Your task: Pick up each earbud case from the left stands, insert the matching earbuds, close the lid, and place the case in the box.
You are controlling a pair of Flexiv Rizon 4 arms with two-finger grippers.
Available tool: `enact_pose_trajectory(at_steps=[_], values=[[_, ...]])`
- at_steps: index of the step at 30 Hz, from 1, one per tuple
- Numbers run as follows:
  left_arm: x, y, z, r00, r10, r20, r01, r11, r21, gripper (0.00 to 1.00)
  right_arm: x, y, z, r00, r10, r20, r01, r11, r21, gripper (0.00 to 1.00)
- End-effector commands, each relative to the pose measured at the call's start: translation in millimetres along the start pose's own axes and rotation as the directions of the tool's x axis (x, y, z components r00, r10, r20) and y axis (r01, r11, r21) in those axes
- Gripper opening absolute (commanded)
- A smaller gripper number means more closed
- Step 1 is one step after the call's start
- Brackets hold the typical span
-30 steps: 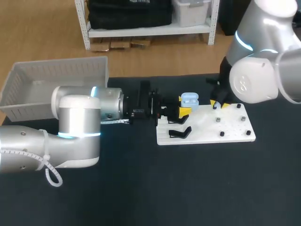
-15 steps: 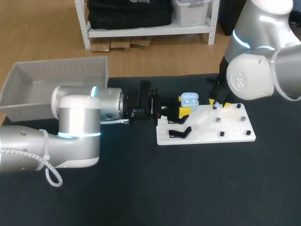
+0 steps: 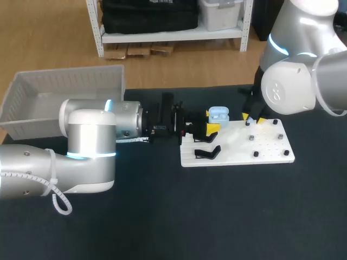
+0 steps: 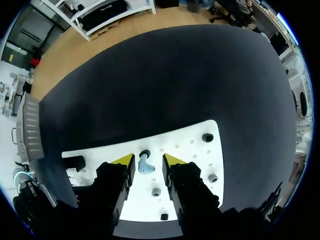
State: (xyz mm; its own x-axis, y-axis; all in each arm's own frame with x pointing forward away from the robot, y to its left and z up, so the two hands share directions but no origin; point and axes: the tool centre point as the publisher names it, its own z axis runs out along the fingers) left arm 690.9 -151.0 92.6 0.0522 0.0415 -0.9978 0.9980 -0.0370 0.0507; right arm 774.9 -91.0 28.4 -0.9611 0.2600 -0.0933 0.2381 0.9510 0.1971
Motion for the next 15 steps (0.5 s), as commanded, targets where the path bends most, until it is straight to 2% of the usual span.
enact_pose_trajectory(at_steps=[1, 15], values=[[0.6, -1.7, 0.3, 1.000, 0.004, 0.003, -0.004, 1.000, -0.007, 0.00, 2.0, 0.8, -0.2, 1.000, 0.008, 0.009, -0.008, 1.000, 0.009, 0.30], [0.6, -1.7, 0.3, 1.000, 0.004, 0.003, -0.004, 1.000, -0.007, 0.00, 5.2, 1.1, 1.1, 1.000, 0.024, 0.004, -0.024, 0.999, 0.027, 0.31]])
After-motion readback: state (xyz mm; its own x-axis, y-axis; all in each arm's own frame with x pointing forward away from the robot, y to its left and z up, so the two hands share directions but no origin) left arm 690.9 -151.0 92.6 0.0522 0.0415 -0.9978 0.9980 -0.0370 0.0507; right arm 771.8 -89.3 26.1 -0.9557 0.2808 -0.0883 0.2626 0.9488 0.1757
